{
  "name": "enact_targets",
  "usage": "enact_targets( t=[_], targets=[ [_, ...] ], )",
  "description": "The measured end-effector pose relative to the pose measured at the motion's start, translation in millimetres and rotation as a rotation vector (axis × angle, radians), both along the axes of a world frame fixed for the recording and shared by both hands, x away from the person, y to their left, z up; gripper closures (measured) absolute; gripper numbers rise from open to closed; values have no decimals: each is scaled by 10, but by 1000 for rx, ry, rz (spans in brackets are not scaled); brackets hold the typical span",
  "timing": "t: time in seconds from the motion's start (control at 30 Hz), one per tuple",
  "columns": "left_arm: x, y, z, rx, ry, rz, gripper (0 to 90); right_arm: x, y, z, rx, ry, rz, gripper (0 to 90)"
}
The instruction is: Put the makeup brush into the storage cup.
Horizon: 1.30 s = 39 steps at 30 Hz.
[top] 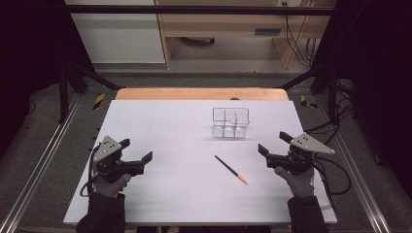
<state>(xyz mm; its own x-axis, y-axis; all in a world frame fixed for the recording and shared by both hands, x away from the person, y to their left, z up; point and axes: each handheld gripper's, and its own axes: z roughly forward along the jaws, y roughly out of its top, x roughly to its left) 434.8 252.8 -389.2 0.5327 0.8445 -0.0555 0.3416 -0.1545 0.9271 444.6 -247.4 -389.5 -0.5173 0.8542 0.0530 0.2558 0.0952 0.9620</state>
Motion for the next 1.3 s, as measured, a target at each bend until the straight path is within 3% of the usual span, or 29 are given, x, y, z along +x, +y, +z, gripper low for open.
enact_targets(
  t=[0.4, 0.87, 1.1, 1.3],
  targets=[
    [3, 32, -28, -4, 8, 10, 43, -7, 9, -22, -37, 42, 21, 105],
    [10, 2, -126, 23, 39, 6, 44, -41, 155, 100, -100, 74, 43, 142],
    [20, -29, -174, 49, 51, -1, 42, 14, 370, 141, -202, 152, 70, 154],
    [21, -25, -191, 54, 55, -4, 42, 110, 549, 182, -290, 170, 85, 168]
  ],
)
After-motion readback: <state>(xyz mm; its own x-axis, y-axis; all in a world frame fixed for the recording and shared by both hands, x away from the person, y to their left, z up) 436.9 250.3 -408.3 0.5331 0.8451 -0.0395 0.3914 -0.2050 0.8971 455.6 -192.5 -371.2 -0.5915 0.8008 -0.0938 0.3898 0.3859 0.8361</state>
